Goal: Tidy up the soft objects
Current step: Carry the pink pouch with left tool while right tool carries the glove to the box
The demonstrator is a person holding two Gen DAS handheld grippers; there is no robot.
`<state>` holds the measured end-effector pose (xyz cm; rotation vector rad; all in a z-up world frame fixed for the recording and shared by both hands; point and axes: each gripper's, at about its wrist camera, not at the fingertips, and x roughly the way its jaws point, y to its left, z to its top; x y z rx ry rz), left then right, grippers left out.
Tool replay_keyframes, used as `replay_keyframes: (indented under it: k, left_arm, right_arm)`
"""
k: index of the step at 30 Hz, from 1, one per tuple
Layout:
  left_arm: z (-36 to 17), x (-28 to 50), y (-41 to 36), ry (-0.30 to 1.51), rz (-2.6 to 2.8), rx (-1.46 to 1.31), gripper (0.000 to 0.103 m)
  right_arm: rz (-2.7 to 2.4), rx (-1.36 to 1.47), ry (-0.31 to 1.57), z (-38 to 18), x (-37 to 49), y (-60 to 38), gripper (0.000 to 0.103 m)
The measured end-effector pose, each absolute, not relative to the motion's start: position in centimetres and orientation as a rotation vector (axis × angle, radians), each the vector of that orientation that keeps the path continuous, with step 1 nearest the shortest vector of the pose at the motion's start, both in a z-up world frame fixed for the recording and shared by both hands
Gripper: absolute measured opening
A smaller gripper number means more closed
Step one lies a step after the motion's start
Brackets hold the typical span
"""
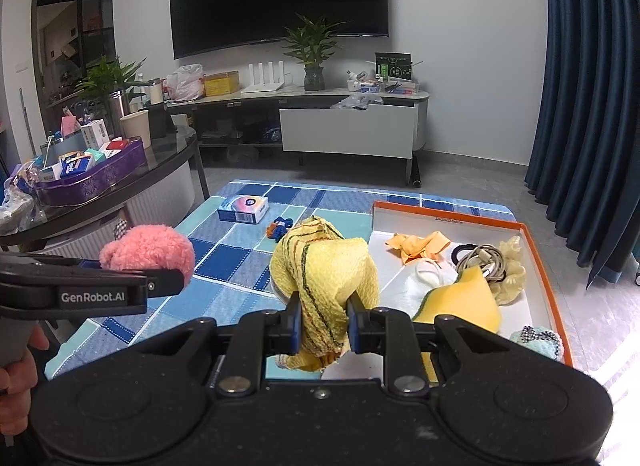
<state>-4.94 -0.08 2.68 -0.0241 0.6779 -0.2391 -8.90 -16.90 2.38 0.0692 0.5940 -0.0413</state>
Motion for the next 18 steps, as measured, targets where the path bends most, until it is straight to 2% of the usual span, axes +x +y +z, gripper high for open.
replay_keyframes:
  k: [18]
  left_arm:
    - [2.7, -5.0, -1.9, 0.671, -0.270, 0.008, 0.060]
  right_arm:
    - [-0.073, 0.096, 0.582, 2.7, -9.9, -18.5, 0.027]
